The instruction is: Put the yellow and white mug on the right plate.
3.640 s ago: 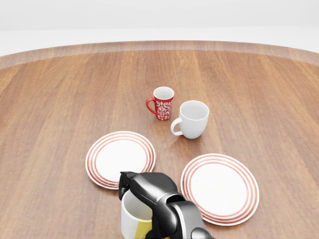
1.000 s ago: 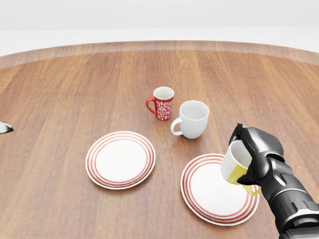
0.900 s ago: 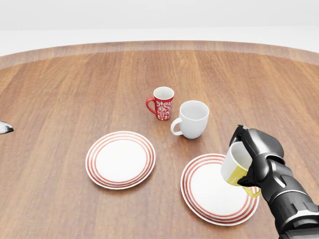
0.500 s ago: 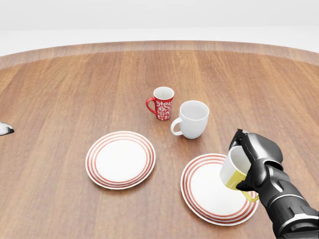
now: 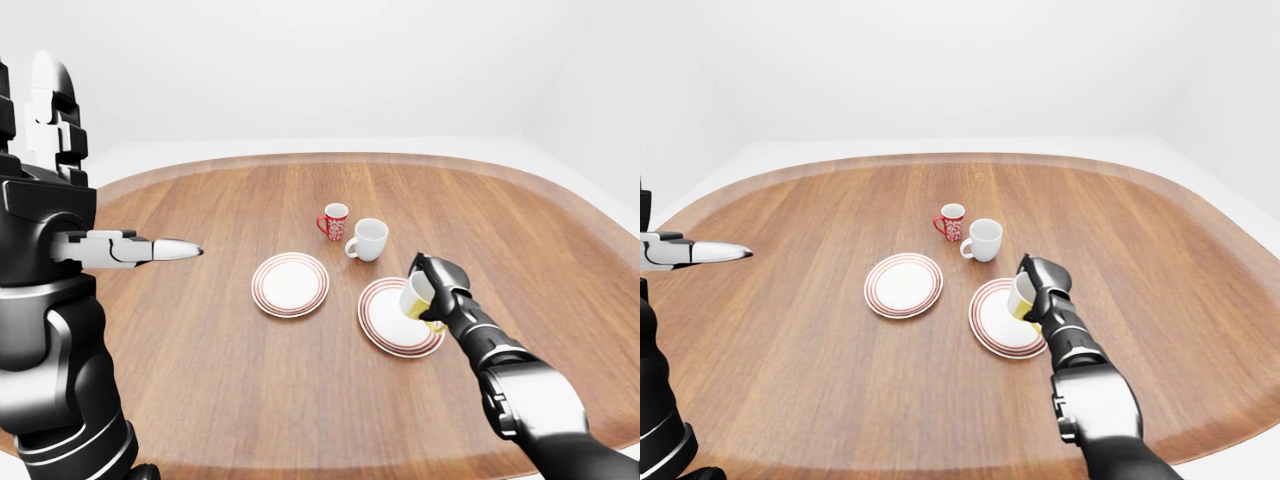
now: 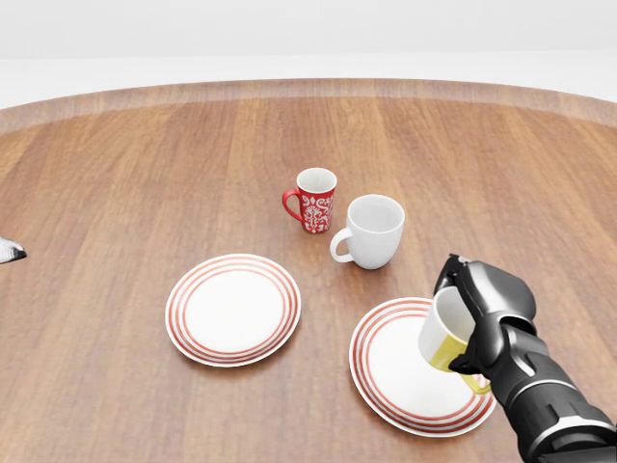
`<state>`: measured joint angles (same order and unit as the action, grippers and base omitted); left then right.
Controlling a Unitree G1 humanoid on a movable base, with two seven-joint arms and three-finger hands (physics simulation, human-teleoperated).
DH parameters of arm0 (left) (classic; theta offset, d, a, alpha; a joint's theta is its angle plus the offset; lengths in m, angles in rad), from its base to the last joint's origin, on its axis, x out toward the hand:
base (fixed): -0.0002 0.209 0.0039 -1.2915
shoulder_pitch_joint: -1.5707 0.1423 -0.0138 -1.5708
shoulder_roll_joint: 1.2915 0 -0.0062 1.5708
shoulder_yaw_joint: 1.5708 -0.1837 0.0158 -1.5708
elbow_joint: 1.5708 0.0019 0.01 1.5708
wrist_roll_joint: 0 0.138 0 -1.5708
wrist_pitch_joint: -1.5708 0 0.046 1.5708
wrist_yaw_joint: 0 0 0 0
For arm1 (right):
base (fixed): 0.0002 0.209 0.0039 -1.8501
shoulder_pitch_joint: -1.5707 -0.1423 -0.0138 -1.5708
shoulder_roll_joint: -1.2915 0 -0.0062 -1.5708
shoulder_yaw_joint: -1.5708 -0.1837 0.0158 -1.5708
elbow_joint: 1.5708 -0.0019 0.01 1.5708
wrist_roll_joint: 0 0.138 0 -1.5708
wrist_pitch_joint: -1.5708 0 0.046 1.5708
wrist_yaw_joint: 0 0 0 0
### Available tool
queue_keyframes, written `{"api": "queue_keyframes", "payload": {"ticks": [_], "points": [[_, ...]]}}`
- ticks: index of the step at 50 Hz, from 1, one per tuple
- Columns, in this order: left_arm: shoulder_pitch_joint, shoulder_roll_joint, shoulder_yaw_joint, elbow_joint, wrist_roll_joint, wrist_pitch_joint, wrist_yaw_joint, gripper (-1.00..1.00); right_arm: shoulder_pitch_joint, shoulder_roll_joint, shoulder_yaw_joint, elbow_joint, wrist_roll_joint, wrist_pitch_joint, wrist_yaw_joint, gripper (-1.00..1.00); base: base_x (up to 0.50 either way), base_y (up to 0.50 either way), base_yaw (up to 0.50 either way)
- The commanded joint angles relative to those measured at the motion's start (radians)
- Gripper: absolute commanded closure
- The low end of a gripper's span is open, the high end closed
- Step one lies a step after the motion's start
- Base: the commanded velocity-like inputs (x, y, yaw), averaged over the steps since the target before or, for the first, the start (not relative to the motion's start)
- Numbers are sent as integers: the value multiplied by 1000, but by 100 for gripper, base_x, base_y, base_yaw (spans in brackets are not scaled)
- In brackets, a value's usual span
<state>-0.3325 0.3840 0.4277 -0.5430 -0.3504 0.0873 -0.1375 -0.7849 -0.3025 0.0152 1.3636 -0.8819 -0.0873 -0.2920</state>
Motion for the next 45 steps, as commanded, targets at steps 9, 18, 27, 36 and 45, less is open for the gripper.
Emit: {"api": "queue_keyframes", "payload": {"ticks": [9,18,27,36,45], "points": [[1,-3,-4,3,3,0,0,-100,-15,21,-5,4,-100,0,-37,100,0,0,0],[-3,1,0,-9,-4,0,2,-100,-9,22,-3,5,-112,0,-39,100,0,0,0],[-1,1,-1,-9,-3,0,1,-100,-10,19,19,9,-173,0,-45,100,0,0,0],[-1,1,1,-11,-3,0,0,-100,-19,22,29,10,-234,0,-55,100,0,0,0],[3,-3,-3,-9,1,0,-1,-100,-17,22,24,14,-257,0,-52,100,0,0,0]]}}
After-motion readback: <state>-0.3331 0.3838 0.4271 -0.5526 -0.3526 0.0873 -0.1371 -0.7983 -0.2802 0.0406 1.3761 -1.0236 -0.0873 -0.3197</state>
